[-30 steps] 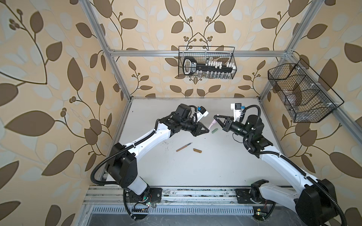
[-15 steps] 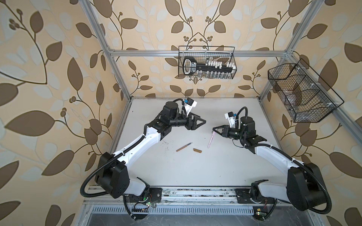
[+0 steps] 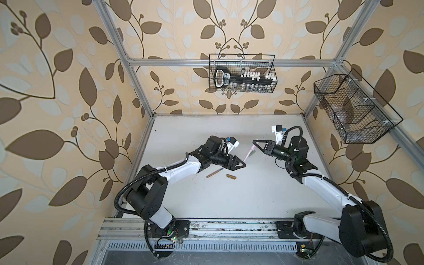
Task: Insert pens into pen caps
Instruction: Put on the pen cap to the pen.
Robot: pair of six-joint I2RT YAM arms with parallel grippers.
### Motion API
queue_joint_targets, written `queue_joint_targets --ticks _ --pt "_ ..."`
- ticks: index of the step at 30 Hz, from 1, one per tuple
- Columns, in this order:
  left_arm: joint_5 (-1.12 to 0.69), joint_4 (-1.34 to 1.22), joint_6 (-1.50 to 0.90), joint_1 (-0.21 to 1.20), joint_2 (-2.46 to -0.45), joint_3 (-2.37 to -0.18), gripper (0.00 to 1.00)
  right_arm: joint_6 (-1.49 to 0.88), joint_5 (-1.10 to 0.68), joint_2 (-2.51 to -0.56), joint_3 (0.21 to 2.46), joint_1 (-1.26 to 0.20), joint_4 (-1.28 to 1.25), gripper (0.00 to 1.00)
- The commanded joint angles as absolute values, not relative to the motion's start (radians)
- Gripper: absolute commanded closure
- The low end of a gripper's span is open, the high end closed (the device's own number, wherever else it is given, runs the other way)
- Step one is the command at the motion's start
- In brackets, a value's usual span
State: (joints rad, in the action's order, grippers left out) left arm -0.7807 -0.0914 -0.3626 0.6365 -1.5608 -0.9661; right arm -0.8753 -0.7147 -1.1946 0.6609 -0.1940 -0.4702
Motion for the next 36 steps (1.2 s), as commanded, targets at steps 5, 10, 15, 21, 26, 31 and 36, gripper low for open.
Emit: queue_joint_targets --ticks 5,10,15,21,26,31,36 --pt "-0.772 -0.222 -0.418 0.643 -1.532 -0.959 0.54 -0.941 -0.669 -1.168 0.614 -0.198 -0.572 1.0" --pt "-0.767 -0.221 -0.416 0.643 -1.54 -0.972 0.62 -0.924 -0.666 -1.157 0.609 -0.205 -0.554 1.0" --pt "-0.765 -0.216 -0.417 0.645 -1.544 -0.98 0.77 -0.919 -0.658 -1.147 0.605 -0.205 -0.549 1.0" --pt "-0.713 -0.194 -0.407 0.644 -1.531 -0.984 0.91 -0.906 -0.649 -1.132 0.604 -0.206 -0.532 1.0" --pt "-0.651 -0.177 -0.411 0.644 -1.535 -1.023 1.0 -0.789 -0.598 -1.099 0.626 -0.244 -0.376 1.0" --pt "-0.609 -0.171 -0.416 0.643 -1.561 -1.081 1.0 -0.723 -0.578 -1.069 0.622 -0.285 -0.298 1.0" --pt "-0.601 -0.218 -0.42 0.638 -1.587 -1.144 1.0 -0.673 -0.529 -1.053 0.595 -0.344 -0.249 1.0"
